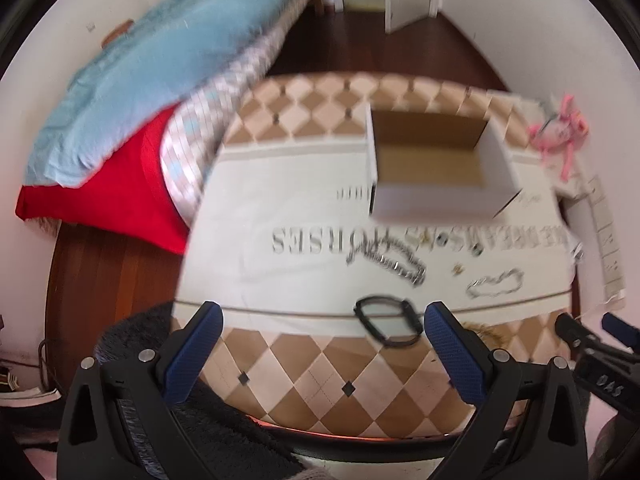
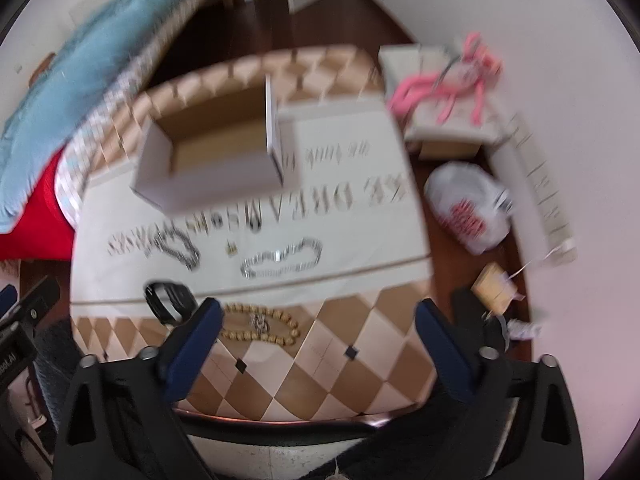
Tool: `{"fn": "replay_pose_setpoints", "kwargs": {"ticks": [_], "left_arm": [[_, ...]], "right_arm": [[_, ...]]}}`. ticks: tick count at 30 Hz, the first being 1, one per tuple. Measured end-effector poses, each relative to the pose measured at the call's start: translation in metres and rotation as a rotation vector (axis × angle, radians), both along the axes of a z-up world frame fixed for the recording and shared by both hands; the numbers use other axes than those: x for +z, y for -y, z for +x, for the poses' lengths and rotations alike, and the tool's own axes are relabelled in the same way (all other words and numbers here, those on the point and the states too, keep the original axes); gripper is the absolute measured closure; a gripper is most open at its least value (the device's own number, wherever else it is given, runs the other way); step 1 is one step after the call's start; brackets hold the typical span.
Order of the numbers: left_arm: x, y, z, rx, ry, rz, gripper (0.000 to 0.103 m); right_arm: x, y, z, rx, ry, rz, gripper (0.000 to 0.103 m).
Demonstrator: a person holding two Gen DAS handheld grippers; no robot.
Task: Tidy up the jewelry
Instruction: 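Grasp the black smartwatch with the left tool while the right grasps the bead bracelet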
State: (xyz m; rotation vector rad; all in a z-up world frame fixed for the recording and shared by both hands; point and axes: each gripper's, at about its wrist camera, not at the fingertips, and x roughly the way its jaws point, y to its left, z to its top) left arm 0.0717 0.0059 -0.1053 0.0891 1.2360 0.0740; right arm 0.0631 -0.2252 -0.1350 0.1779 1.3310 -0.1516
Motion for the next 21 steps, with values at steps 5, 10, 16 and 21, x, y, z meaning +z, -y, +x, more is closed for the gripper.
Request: {"fn": "replay_pose_setpoints", "kwargs": {"ticks": [5, 10, 16, 21], "left_arm": [[-0.047, 0.0, 0.003, -0.001, -0.08, 0.019, 0.0], [-0.079, -0.005, 0.005, 0.01, -0.135, 0.029, 0.0], [-0.097, -0.011, 0.008, 0.024, -0.161, 0.028, 0.0], [-0.105, -0.012, 0.006, 0.037, -0.184, -0.011, 0.001]], "right_arm": [[-0.066, -0.012, 0.001, 0.035, -0.112, 0.029, 0.024], [-0.106, -0.02, 0.001, 0.036, -0.158, 0.044, 0.037], [-0.122, -0.024, 0.0, 0.054, -0.192, 0.053, 0.055], [-0.124, -0.024, 0.002, 0.056, -0.183, 0.075, 0.061]]}}
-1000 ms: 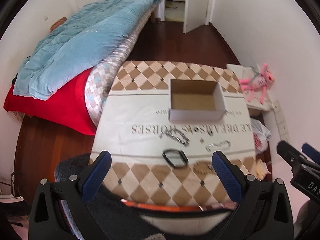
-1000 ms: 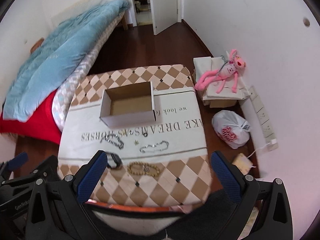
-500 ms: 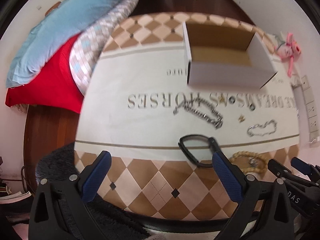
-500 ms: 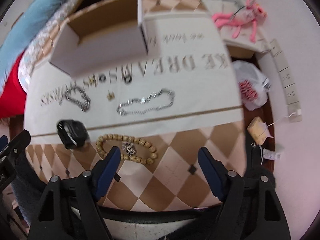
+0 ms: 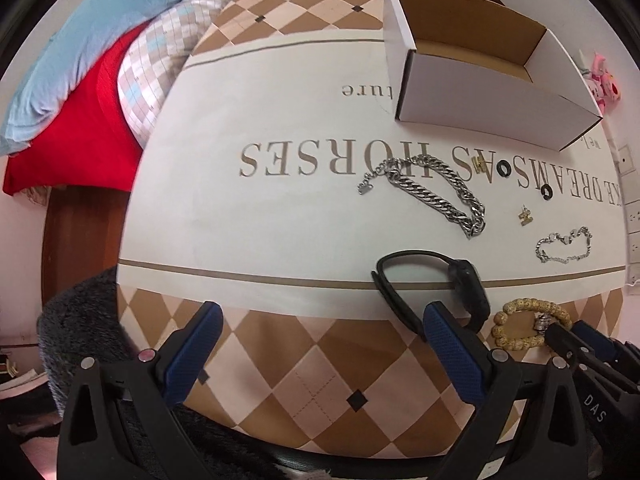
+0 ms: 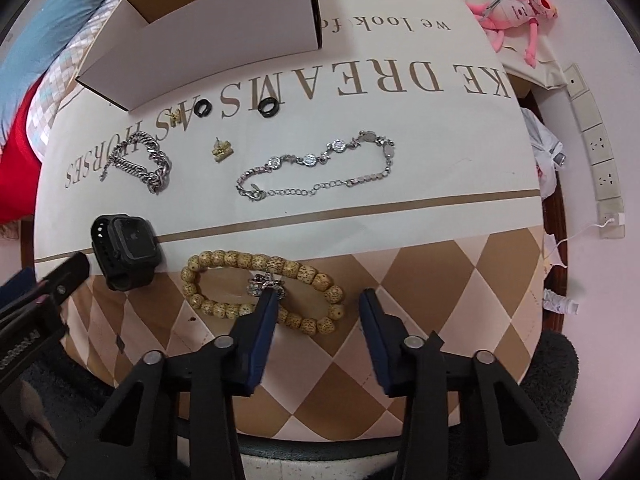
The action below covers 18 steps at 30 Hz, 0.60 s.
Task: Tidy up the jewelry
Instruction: 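Grasp the black smartwatch with the left tool while the right grasps the bead bracelet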
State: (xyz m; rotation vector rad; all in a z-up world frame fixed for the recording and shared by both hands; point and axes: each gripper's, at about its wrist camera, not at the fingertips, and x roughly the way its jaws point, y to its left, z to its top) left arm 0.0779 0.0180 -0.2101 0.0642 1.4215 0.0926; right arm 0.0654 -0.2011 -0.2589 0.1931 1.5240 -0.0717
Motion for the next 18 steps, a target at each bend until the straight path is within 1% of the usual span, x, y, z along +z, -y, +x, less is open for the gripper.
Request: {"fn": "replay_pose_setpoints", "kwargs": {"ticks": [2, 5, 6, 7, 9, 10, 11, 12, 13, 14, 16, 18], "left_arm": [[-0.002, 0.001, 0.0, 0.006, -0.008, -0.023, 0.001], [-0.004, 0.001, 0.002, 0.011, -0.02, -0.065, 0.012], [-0.006, 0.001, 0.002, 0.015, -0.028, -0.086, 0.019], [-0.008, 0.001, 0.003, 0.018, -0.037, -0.106, 0.025], [-0.015, -0.001, 0.008, 0.021, -0.057, -0.142, 0.034], [-0.02, -0.004, 0.013, 0.022, -0.062, -0.152, 0.045], [-0.023, -0.003, 0.014, 0.02, -0.068, -0.163, 0.05], [-0.027, -0.002, 0.015, 0.015, -0.077, -0.17, 0.061], [-0.029, -0.002, 0.015, 0.01, -0.082, -0.173, 0.07], [-0.029, -0.002, 0.015, 0.0, -0.07, -0.163, 0.071], [-0.029, -0.002, 0.014, -0.03, -0.056, -0.174, 0.086], [-0.03, -0.004, 0.012, -0.043, -0.047, -0.173, 0.091]], "right_arm": [[0.001, -0.001, -0.001, -0.001, 0.001, 0.009, 0.066], [0.001, -0.001, -0.002, -0.008, 0.003, 0.02, 0.072], [0.002, -0.004, -0.003, -0.01, 0.002, 0.017, 0.077], [0.002, -0.004, -0.004, -0.011, -0.002, 0.019, 0.077], [0.002, -0.003, -0.004, -0.018, -0.008, 0.028, 0.077], [0.001, -0.001, -0.004, -0.021, -0.011, 0.03, 0.078], [0.001, 0.0, -0.004, -0.025, -0.013, 0.034, 0.078], [-0.001, 0.003, -0.002, -0.026, -0.014, 0.035, 0.078], [-0.001, 0.004, -0.001, -0.025, -0.014, 0.033, 0.078], [-0.002, 0.006, 0.0, -0.021, -0.016, 0.03, 0.078], [-0.003, 0.005, 0.001, -0.016, -0.018, 0.023, 0.078], [-0.003, 0.001, 0.002, -0.011, -0.022, 0.014, 0.077]]}}
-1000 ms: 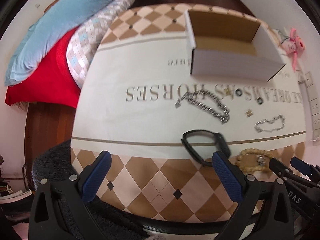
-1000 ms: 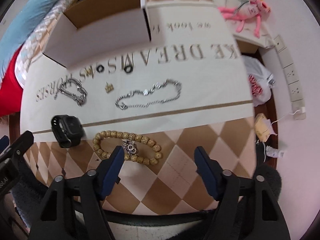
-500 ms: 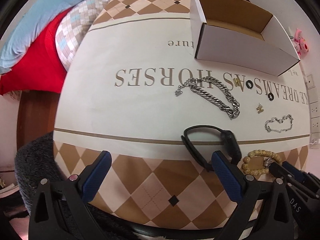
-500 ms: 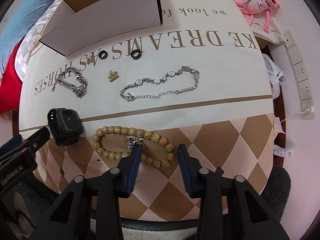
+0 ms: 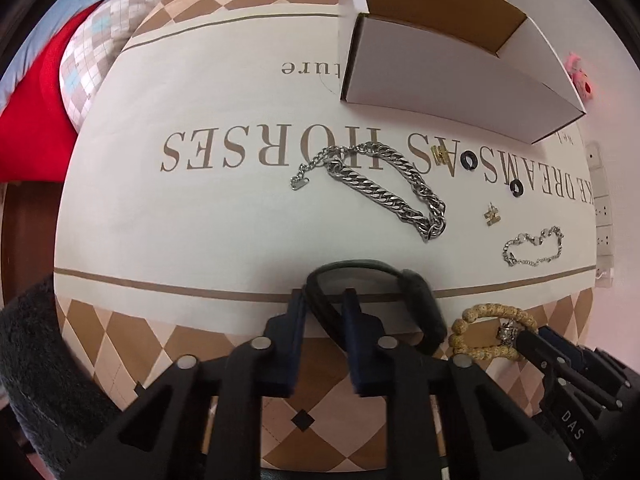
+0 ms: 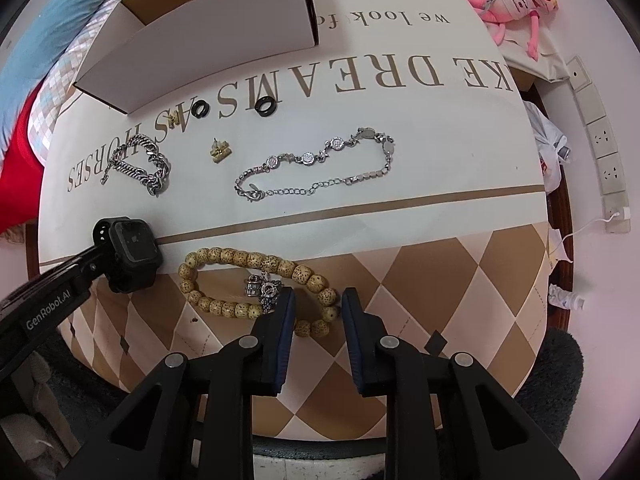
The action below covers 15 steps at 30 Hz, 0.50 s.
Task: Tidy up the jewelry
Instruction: 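Grasp the black smartwatch with the left tool while the right grasps the bead bracelet, then carry the watch with the left tool while the right carries the beads into the box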
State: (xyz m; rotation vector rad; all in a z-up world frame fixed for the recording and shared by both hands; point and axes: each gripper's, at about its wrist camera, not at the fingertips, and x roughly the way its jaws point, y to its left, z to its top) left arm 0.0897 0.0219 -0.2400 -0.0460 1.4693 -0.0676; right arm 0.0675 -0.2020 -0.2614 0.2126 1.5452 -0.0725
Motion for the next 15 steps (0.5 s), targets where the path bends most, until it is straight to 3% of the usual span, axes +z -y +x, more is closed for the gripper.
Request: {"fn": "replay_pose_setpoints", "kwargs": {"ticks": [5, 7, 15], "left_arm": [[0.0, -0.008, -0.01, -0.004, 0.016, -0.011, 0.098], [0.006, -0.006, -0.015, -0.016, 0.029, -0.005, 0.099], [0.039, -0.016, -0.035, -0.028, 0.087, -0.027, 0.099]], "right_arm": [[0.001, -0.021, -0.001, 0.047, 0.01, -0.071, 0.078], [0.002, -0.032, -0.003, 0.074, 0.027, -0.117, 0.093], [0.024, -0.031, -0.008, 0.023, 0.1, 0.019, 0.094]]}}
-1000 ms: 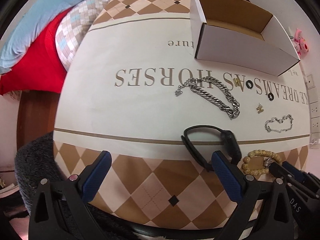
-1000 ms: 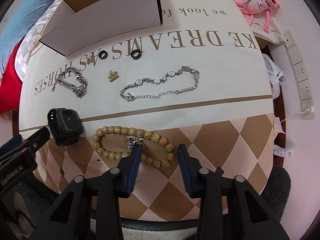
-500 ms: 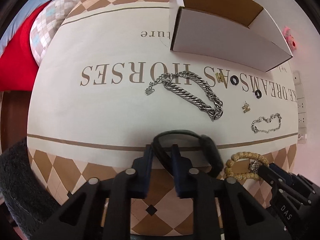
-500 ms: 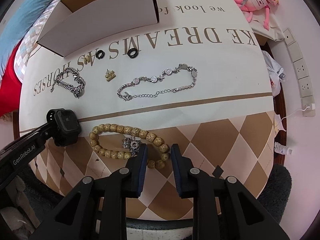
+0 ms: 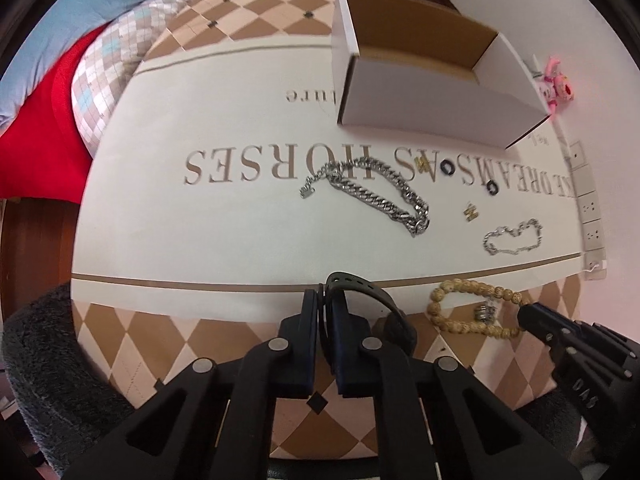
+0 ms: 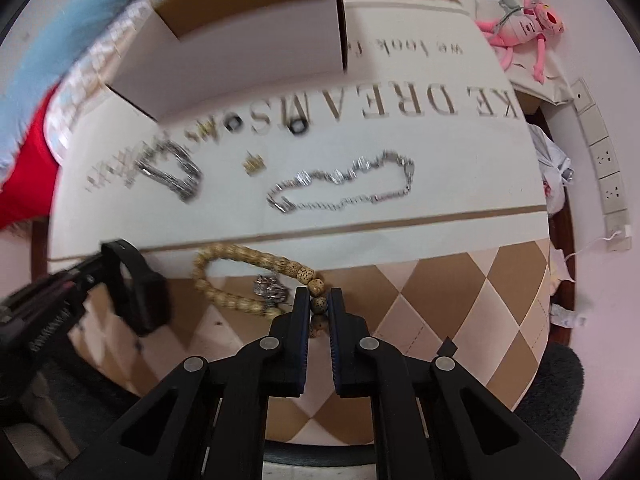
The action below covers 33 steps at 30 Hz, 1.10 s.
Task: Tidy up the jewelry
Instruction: 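Carry the watch with the left tool while the right carries the beads into the box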
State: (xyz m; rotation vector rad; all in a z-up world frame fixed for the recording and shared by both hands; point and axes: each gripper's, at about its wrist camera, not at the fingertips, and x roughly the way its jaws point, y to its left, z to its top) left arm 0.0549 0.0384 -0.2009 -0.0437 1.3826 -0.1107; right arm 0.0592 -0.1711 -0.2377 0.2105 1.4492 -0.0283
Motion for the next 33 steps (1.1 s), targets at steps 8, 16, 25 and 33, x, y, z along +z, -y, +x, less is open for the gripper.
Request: {"fn": "replay_pose_setpoints", "kwargs": {"ticks": [8, 16, 25, 33], "left_arm": [[0.046, -0.009, 0.017, -0.019, 0.09, -0.018, 0.099], [0.1, 0.015, 0.066, -0.041, 0.2, -0.071, 0.099], [0.114, 0.028, 0.142, -0.06, 0.234, -0.066, 0.099], [0.083, 0.033, 0.203, -0.045, 0.126, -0.099, 0.091]], "right_arm": [[0.055, 0.004, 0.006, 0.013, 0.092, 0.118, 0.094], [0.114, 0.021, 0.04, 0.024, 0.194, 0.201, 0.094], [0.155, 0.03, 0.118, 0.049, 0.294, 0.219, 0.094], [0.131, 0.03, 0.188, 0.043, 0.24, 0.212, 0.094]]}}
